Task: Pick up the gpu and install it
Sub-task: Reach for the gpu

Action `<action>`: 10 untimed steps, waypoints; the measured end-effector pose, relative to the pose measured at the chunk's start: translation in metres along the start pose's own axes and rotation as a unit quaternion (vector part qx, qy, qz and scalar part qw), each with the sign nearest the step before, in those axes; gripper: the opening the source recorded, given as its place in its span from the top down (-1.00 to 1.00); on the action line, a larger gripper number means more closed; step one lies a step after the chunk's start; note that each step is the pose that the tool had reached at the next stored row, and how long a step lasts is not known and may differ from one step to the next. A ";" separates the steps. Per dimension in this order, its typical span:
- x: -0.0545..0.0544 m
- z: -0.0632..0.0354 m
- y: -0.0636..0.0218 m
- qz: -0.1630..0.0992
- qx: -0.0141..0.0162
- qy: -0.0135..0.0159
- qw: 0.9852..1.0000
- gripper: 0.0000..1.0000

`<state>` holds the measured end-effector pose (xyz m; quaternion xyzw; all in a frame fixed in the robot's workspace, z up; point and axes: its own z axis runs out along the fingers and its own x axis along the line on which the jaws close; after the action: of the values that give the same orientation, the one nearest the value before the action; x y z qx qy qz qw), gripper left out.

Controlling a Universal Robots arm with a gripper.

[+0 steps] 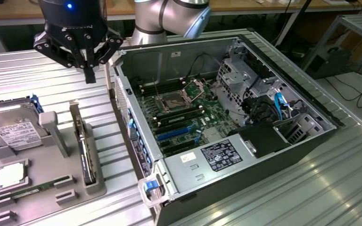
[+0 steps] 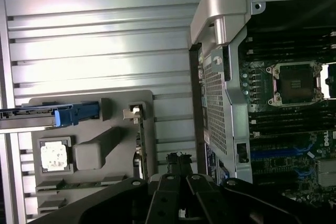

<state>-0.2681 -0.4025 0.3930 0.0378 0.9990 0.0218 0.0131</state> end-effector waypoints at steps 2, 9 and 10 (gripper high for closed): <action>0.002 -0.0002 -0.0018 0.000 0.000 0.000 1.000 0.79; 0.005 -0.0006 -0.0102 -0.005 0.000 0.000 1.000 0.79; 0.006 -0.0006 -0.0109 -0.007 -0.001 0.000 1.000 0.79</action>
<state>-0.2747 -0.4130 0.3930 0.0307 0.9992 0.0227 0.0129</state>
